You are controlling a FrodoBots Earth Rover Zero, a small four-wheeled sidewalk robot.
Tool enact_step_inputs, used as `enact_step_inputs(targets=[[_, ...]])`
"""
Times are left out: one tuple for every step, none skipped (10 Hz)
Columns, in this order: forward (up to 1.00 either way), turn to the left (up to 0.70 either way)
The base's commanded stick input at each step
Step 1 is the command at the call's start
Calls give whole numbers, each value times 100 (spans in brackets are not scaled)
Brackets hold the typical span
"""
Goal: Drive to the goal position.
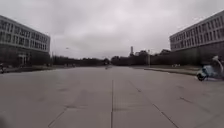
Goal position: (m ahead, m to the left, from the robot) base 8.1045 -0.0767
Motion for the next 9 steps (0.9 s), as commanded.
enact_step_inputs(targets=[[100, 0], [100, 0], [100, 0], [100, 0], [100, 0], [100, 0], [100, 0], [100, 0], [100, 0]])
